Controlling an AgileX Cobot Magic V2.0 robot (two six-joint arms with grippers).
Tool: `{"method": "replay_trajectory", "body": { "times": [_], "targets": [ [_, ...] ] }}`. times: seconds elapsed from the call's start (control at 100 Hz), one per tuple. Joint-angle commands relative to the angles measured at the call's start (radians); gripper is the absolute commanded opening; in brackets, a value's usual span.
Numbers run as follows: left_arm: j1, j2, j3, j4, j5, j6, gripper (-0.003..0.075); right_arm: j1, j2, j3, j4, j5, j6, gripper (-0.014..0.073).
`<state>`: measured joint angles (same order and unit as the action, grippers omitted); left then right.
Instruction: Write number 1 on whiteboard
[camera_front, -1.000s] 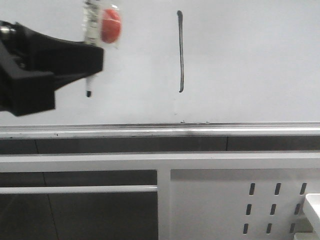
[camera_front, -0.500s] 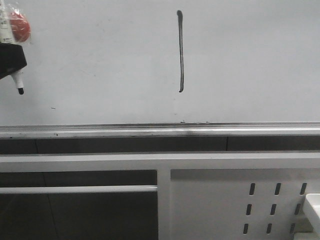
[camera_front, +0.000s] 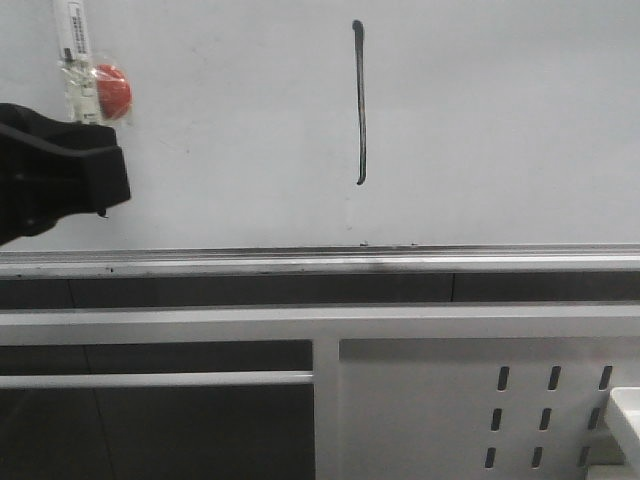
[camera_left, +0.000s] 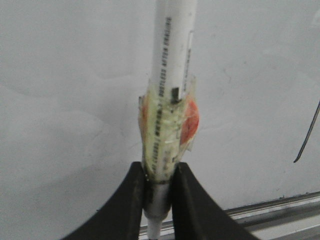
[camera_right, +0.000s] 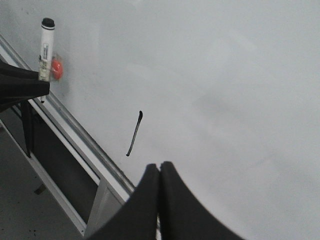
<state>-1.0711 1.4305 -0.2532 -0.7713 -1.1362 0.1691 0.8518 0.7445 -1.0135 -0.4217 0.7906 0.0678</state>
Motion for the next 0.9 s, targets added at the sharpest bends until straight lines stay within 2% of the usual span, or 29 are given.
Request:
{"method": "replay_trajectory", "body": {
  "times": [0.0, 0.42, 0.68, 0.89],
  "targets": [
    [-0.006, 0.013, -0.031, 0.024, -0.125, 0.002, -0.002, 0.001, 0.002, -0.023, -0.038, -0.075, 0.003, -0.0059],
    [0.006, 0.113, -0.079, -0.032, -0.221, 0.002, -0.002, 0.001, 0.002, -0.023, -0.044, -0.075, 0.003, -0.0059],
    [0.058, 0.143, -0.119, 0.014, -0.226, 0.002, -0.002, 0.001, 0.002, -0.023, -0.051, -0.075, 0.003, -0.0059],
    [0.057, 0.143, -0.121, 0.034, -0.226, 0.002, -0.002, 0.001, 0.002, -0.023, -0.055, -0.075, 0.003, -0.0059]
  ]
}}
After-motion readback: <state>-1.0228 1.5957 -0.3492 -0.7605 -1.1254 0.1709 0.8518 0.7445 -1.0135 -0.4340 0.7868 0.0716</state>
